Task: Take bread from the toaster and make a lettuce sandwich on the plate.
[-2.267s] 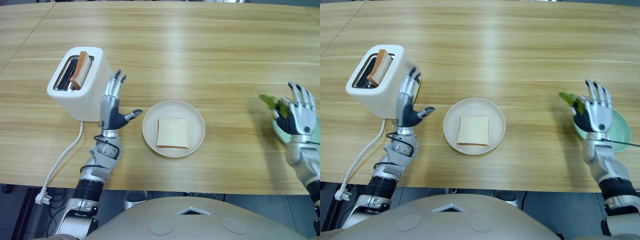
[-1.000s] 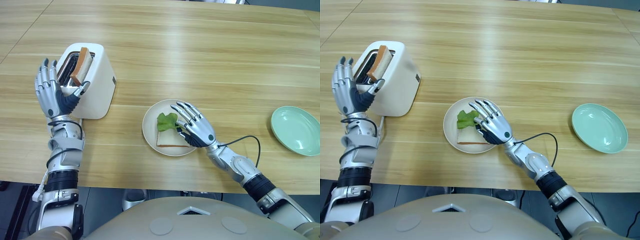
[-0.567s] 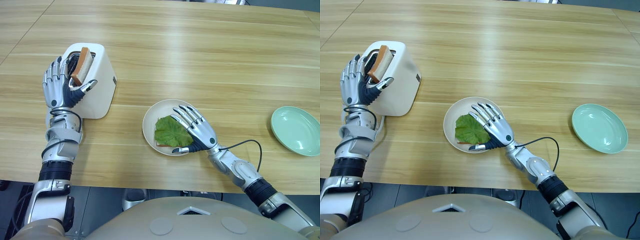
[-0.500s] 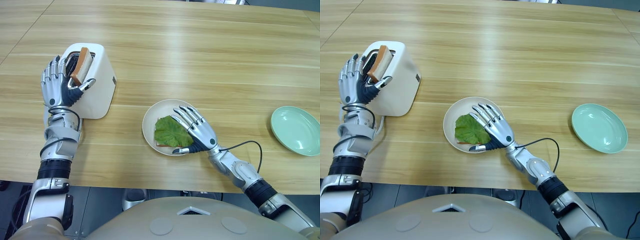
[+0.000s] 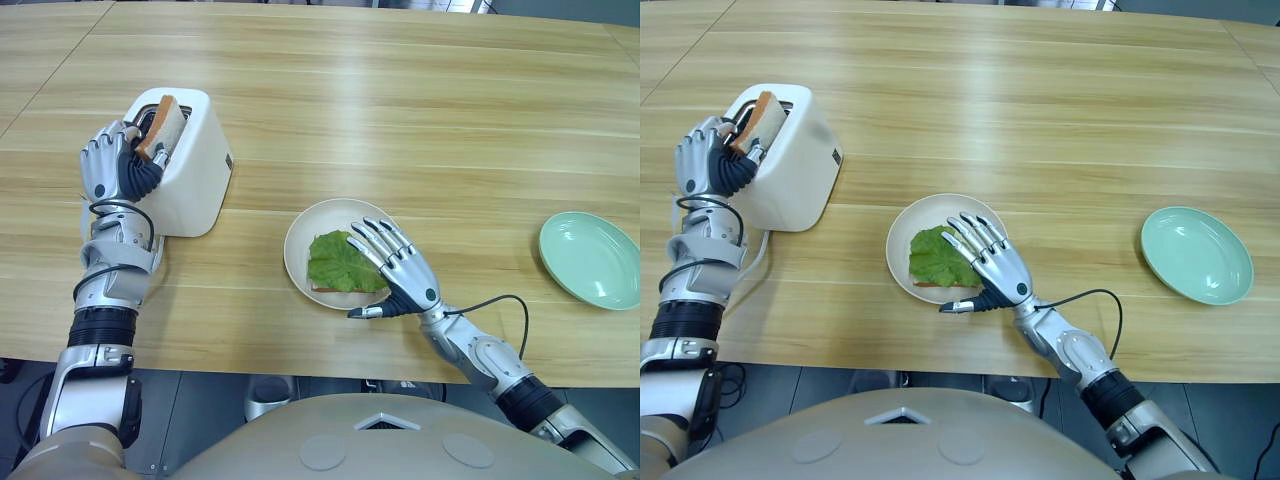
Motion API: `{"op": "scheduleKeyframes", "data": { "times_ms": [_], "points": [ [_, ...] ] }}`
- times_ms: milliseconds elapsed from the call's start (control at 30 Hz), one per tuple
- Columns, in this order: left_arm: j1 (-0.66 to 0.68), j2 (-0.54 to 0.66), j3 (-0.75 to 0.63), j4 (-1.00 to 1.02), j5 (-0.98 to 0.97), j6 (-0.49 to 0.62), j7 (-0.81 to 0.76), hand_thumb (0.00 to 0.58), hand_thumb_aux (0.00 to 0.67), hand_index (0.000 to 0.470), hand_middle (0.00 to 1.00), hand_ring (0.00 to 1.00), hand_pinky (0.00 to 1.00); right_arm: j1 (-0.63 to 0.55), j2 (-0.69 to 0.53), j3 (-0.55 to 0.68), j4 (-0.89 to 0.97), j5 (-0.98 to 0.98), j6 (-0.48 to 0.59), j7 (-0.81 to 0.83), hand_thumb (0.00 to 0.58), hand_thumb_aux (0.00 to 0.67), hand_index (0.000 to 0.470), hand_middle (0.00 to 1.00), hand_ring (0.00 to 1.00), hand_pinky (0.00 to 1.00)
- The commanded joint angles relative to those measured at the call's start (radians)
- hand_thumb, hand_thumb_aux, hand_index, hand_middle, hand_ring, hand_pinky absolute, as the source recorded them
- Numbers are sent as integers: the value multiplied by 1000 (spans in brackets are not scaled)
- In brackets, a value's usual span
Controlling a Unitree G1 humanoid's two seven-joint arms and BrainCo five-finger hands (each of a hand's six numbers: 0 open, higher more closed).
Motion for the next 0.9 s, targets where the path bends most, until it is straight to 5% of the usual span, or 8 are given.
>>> {"op": "scheduleKeyframes", "data": {
  "times_ms": [33, 200, 233, 267, 433, 567, 733, 900],
  "points": [
    [3, -4, -34, 44, -3, -5, -16, 580, 670, 460, 820, 820, 820, 15, 0, -25, -29, 12, 7, -7, 0, 0, 0, 0, 0, 0],
    [-19, -12, 0, 29, -27, -47, 67, 580, 670, 460, 816, 816, 816, 21, 11, -42, -38, 10, 12, -27, 0, 0, 0, 0, 0, 0],
    [-29, -16, 9, 31, -36, -60, 87, 580, 670, 460, 980, 980, 980, 23, 14, -50, -36, 11, 16, -35, 0, 0, 0, 0, 0, 0],
    [-46, -21, 24, 44, -52, -80, 121, 580, 670, 460, 1000, 1000, 1000, 24, 17, -57, -32, 13, 20, -43, 0, 0, 0, 0, 0, 0],
    [-93, -39, 117, 19, -117, -239, 316, 580, 670, 460, 1000, 1000, 1000, 17, 13, -110, -11, 23, 49, -81, 0, 0, 0, 0, 0, 0],
    [-50, -72, 150, -222, -93, -379, 413, 580, 670, 460, 1000, 1000, 1000, 1, 4, -217, 16, 99, 63, -115, 0, 0, 0, 0, 0, 0],
    [-7, -164, -14, -421, -148, -520, 244, 580, 670, 460, 1000, 1000, 1000, -3, -7, -283, 20, 140, 51, -133, 0, 0, 0, 0, 0, 0],
    [39, -252, -223, -378, -330, -587, -43, 580, 670, 460, 1000, 1000, 1000, 0, -36, -298, -38, 114, 26, -146, 0, 0, 0, 0, 0, 0]
  ]
}}
